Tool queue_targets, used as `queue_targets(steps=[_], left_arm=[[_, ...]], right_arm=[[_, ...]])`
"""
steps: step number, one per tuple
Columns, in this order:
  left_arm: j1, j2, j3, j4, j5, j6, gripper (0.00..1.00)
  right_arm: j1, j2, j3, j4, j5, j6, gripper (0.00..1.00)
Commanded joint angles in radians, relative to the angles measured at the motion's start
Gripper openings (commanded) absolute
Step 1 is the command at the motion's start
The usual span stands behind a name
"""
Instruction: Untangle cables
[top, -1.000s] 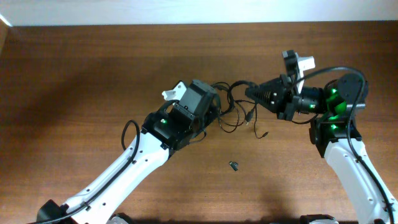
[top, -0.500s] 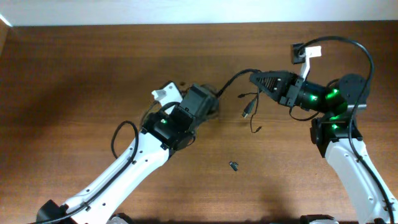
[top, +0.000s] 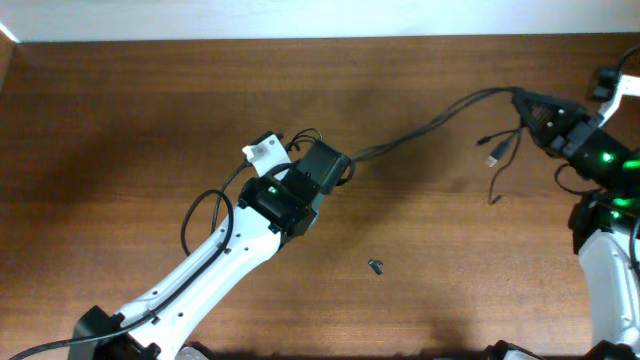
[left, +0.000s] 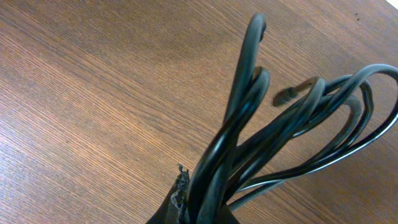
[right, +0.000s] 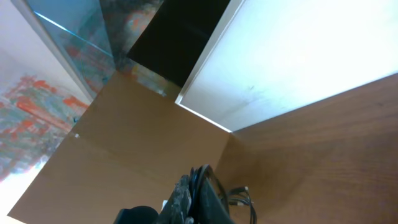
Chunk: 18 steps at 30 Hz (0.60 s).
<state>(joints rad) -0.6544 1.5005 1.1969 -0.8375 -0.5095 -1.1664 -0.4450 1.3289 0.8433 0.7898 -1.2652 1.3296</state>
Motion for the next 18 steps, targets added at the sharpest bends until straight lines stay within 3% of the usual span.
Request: queue_targets(steps=[1,4,8,10,16,17,18], left_arm=[[0.007,0.013,-0.005,-0.02,-0.048,0.02,0.01],[0.007,0.013,-0.005,-0.016,-0.048,0.019,0.0],[0.007,0.013,-0.005,0.008,-0.029,0.016,0.0],[0.007,0.013,-0.005,0.014,-0.029,0.016,0.0],[0.007,0.012,-0.005,0.027,-0.029,0.016,0.0],[0.007,0.012,-0.005,0.033,-0.029,0.016,0.15],[0.007,0.012,-0.005,0.037,-0.03,0.016,0.41]], right_arm=[[-0.083,-0.013,0.02,0.011,0.011,-0.001,0.04],[-0.101,-0.013,0.02,0.011,-0.023,-0.002,0.16],[-0.1,-0.013,0.02,0.011,-0.074,-0.013,0.78],[-0.1,-0.013,0.02,0.011,-0.1,-0.013,0.96],[-0.099,-0.013,0.02,0.011,-0.165,-0.013,0.99],[-0.099,-0.013,0.02,0.011,-0.174,-0.013,0.99],[-0.099,-0.013,0.02,0.011,-0.183,-0.013,0.99]])
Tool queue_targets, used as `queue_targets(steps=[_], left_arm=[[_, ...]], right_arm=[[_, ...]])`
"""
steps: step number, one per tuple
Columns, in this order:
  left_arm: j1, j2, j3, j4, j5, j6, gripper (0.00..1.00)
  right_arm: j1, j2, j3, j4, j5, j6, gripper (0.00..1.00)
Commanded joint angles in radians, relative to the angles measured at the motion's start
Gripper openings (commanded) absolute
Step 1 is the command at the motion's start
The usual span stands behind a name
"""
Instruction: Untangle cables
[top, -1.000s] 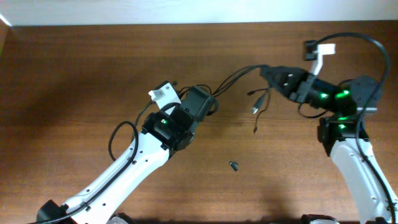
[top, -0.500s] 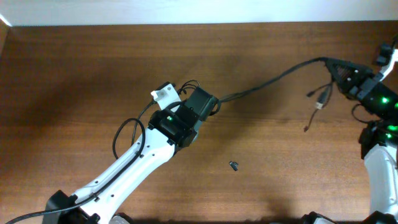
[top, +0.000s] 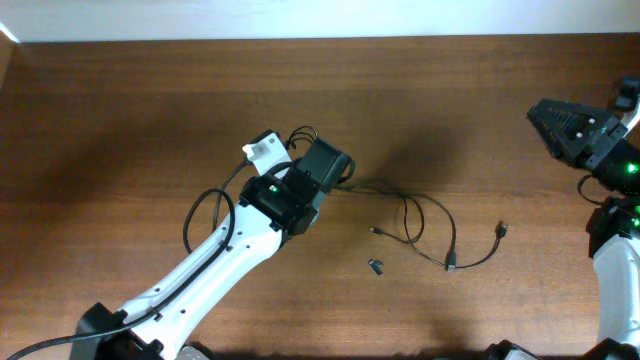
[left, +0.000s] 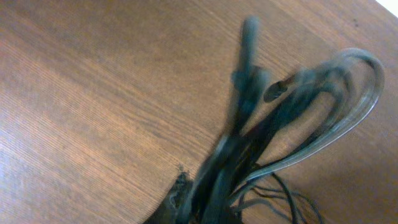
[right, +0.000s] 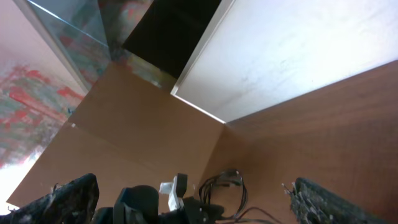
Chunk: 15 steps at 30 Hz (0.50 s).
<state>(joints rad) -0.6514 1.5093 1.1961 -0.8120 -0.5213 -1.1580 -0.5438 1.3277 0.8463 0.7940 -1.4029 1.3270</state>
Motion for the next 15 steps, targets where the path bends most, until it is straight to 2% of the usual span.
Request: queue_targets(steps=[1,2,3,4,9,15], left_arm=[[0.004,0.003,-0.004,0.022,-0.018,0.008,0.71],[0.004,0.003,-0.004,0.036,-0.018,0.008,0.86],[0.004,0.003,-0.004,0.057,-0.018,0.008,0.97],[0.004,0.003,-0.003,0.066,-0.018,0.009,1.0],[0.004,-0.006,0.011,0.07,-0.059,0.048,0.99],[0.005,-0.006,0.011,0.057,-0.15,0.256,0.99]], right_arm=[[0.0,-0.012,0.017,0.006,-0.055,-0.011,0.99],[0.0,-0.012,0.017,0.006,-0.069,-0.011,0.99],[0.0,-0.012,0.017,0.006,-0.081,-0.012,0.99],[0.0,-0.012,0.017,0.006,-0.087,-0.014,0.99],[0.0,-0.012,0.017,0.006,-0.118,-0.014,0.99],[0.024,-0.012,-0.011,0.006,-0.149,-0.065,0.99]])
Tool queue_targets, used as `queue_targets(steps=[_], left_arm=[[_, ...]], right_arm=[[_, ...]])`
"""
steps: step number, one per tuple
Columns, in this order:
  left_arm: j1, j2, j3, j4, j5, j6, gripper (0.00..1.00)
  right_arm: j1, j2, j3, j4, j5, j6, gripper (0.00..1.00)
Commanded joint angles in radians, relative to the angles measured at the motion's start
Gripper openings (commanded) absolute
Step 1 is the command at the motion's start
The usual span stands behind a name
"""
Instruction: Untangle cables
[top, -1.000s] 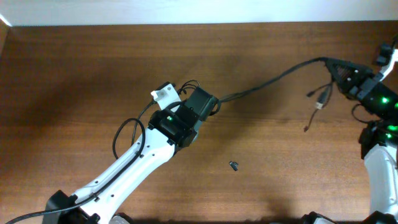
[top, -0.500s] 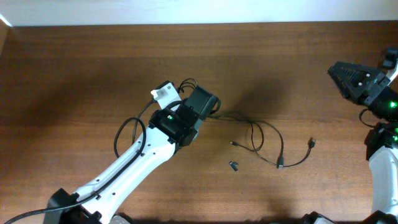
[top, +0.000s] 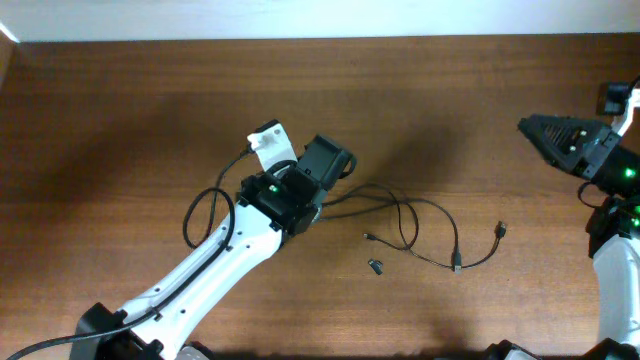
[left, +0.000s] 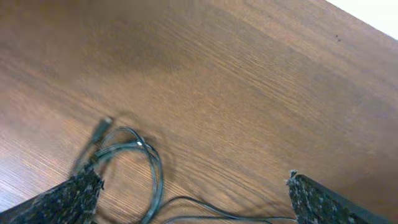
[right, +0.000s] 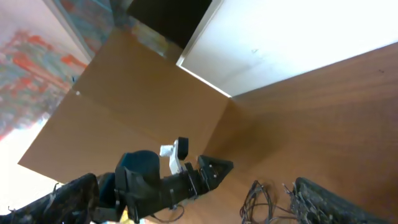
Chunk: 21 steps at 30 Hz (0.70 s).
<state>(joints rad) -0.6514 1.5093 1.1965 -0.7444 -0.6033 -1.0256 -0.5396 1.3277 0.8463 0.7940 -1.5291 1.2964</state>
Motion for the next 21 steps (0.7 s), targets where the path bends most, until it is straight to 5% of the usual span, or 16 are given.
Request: queue_targets(steps=[1,13,21], left_arm=[[0.005,-0.006,0.011,-0.032,-0.092,0.126,0.99],[0.279,-0.006,0.011,-0.064,0.212,0.122,0.99],[0.303,-0.006,0.01,-0.178,0.224,0.187,0.99]], right_arm=[[0.046,-0.012,-0.031,0.006,-0.023,-0.055,0.99],[0.495,-0.012,-0.074,-0.016,0.008,-0.27,0.99],[0.6,0.024,-0.074,-0.372,0.286,-0.407,0.99]])
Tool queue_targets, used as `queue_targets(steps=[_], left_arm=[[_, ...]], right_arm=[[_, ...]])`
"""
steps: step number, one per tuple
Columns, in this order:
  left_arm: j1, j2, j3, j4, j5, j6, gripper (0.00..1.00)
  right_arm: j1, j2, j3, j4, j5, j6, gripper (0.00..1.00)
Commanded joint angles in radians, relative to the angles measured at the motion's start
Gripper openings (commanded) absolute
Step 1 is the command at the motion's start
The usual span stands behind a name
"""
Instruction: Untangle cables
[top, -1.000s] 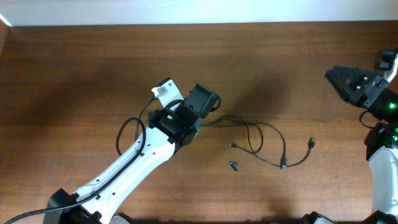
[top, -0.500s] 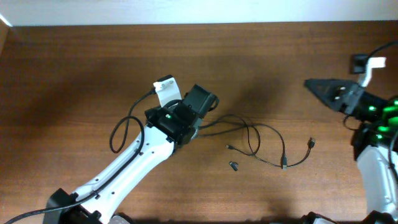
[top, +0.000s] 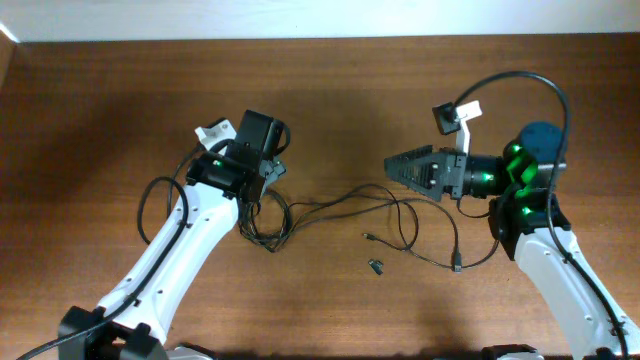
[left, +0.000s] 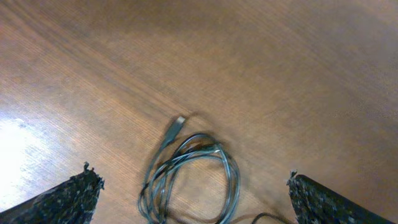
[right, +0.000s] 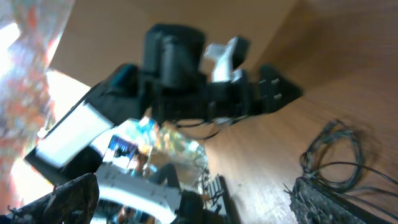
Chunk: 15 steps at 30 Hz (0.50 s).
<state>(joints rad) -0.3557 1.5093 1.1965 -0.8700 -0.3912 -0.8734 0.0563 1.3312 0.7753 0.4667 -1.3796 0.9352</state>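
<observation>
A tangle of thin black cables lies on the wooden table. Its coil (top: 264, 224) is at the left, and a strand (top: 345, 199) runs right to looser loops (top: 430, 235). In the left wrist view the coil (left: 189, 177) lies between the fingers, a plug (left: 177, 122) sticking out above it. My left gripper (top: 270, 172) hovers open just above the coil. My right gripper (top: 392, 168) is open, pointing left over the strand's right part. From the right wrist, the coil (right: 336, 149) shows beside the right finger (right: 339, 202).
A small dark connector (top: 376, 266) lies alone near the front, below the loops. The table's bare wood (top: 120, 100) spreads to the left and back. A white wall edge runs along the far side. The left arm (right: 186, 68) fills the right wrist view.
My left gripper has moved left, and the coil now shows below it. My right gripper has come in from the far right edge to the table's middle, and both are still open.
First both grippers were shut on the cable bundle, stretched taut between them. Then the right one was open and the cables lay slack on the table, the left still gripping. Then the left was open too. Now both hover open near the lying cables.
</observation>
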Motion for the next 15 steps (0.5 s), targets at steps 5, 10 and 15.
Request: queue_targets(steps=[5,10,15], left_arm=[[0.007,-0.005,-0.002,-0.169,0.184,0.034,0.91],[0.005,-0.005,-0.093,-0.169,0.225,0.004,0.99],[0.005,-0.005,-0.21,-0.151,0.246,-0.142,1.0]], right_arm=[[0.002,0.091,-0.003,-0.061,0.203,-0.065,0.99],[0.002,0.117,-0.003,-0.06,0.206,-0.069,0.99],[0.002,0.117,-0.003,-0.06,0.208,-0.095,0.99]])
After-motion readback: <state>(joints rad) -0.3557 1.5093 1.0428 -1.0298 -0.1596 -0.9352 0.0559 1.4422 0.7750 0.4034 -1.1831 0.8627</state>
